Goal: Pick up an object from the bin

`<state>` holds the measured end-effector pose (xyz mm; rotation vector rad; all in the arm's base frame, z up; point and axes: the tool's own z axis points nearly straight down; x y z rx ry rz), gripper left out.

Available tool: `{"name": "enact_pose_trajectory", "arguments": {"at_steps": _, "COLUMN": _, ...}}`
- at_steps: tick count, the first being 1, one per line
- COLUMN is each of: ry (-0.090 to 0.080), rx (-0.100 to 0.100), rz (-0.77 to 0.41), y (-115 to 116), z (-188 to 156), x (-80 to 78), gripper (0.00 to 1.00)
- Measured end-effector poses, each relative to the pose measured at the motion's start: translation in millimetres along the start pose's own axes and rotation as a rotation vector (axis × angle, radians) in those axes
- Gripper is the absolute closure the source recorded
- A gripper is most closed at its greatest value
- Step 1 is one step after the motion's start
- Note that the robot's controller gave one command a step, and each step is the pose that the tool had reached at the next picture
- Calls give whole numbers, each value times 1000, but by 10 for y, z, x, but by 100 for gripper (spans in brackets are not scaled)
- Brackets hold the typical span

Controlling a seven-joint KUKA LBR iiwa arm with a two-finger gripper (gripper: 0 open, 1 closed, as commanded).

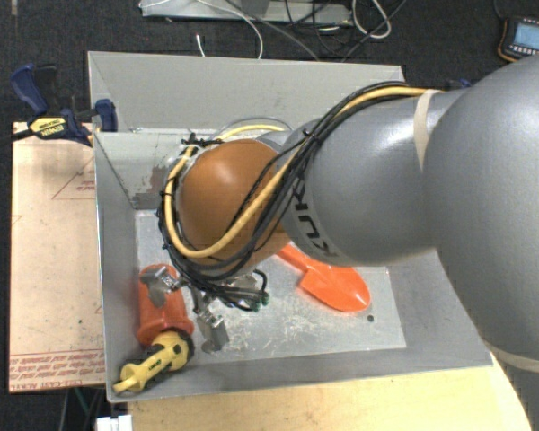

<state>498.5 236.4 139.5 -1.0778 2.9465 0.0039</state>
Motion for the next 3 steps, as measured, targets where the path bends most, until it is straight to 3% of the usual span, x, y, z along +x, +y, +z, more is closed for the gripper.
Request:
{"name": "enact_pose_trajectory", "arguments": {"at_steps": 1, "ry": -26, "rx": 5, "rz": -81, "y": 13, "z": 364, "x": -158, "gripper": 0}}
{"name": "enact_pose_trajectory", "arguments": {"at_steps": 2, "ry": -34, "rx": 11, "rz": -495, "y": -153, "z": 549, "x": -196, "gripper": 100}}
{"name": "enact_pose_trajectory", "arguments": {"at_steps": 3, "ry": -35, "rx": 11, "rz": -495, "y": -154, "z": 549, "x": -196, "gripper": 100}}
